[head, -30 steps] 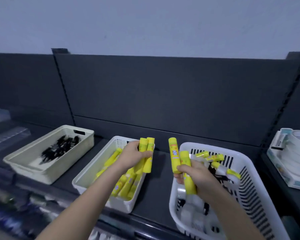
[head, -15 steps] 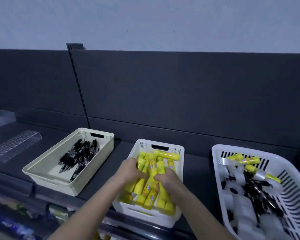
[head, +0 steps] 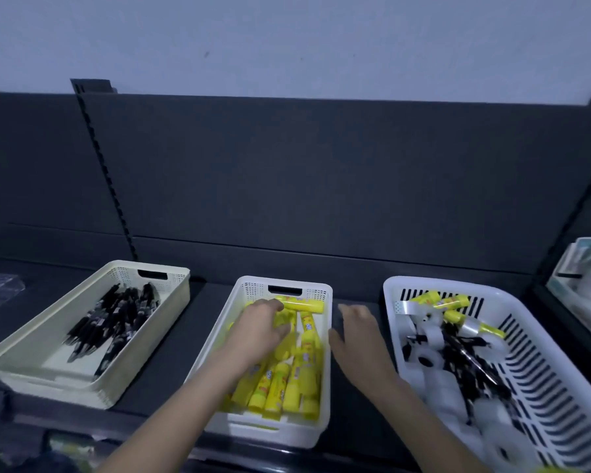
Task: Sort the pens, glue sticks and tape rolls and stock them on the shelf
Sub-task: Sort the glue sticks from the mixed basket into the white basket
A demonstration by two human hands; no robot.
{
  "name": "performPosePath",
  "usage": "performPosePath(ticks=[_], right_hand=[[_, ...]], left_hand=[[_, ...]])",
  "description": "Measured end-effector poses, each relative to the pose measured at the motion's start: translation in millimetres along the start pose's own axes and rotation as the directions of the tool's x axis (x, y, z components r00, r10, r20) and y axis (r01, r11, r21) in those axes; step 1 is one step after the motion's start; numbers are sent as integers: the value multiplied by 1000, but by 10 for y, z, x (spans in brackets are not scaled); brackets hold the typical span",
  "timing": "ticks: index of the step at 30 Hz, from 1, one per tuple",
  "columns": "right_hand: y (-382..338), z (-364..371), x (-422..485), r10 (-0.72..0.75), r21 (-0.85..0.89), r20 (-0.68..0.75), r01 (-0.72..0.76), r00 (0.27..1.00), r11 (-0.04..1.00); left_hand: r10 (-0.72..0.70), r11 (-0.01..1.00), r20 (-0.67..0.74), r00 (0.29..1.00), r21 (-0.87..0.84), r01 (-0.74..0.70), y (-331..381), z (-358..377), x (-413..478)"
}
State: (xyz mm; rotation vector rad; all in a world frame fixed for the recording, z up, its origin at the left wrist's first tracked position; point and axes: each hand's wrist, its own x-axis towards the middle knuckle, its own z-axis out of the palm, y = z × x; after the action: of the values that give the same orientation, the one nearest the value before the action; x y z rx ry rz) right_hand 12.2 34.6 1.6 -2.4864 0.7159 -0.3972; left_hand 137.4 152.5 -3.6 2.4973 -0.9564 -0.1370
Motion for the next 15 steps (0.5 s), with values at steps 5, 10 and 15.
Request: performPosePath(ticks=[5,10,15], right_hand=[[438,-412,-97,28,-147,-31,-32,999,989],[1112,-869,-252,84,-142,-58,-92,995,986],[1698,-1277,-440,157,-187,36,-147,987,971]], left_hand=[[99,995,-10,995,-24,-99,456,172,34],[185,981,10,983,-54,-184,1038,456,38],[254,966,41,966,-68,-250,1574,768,-40]])
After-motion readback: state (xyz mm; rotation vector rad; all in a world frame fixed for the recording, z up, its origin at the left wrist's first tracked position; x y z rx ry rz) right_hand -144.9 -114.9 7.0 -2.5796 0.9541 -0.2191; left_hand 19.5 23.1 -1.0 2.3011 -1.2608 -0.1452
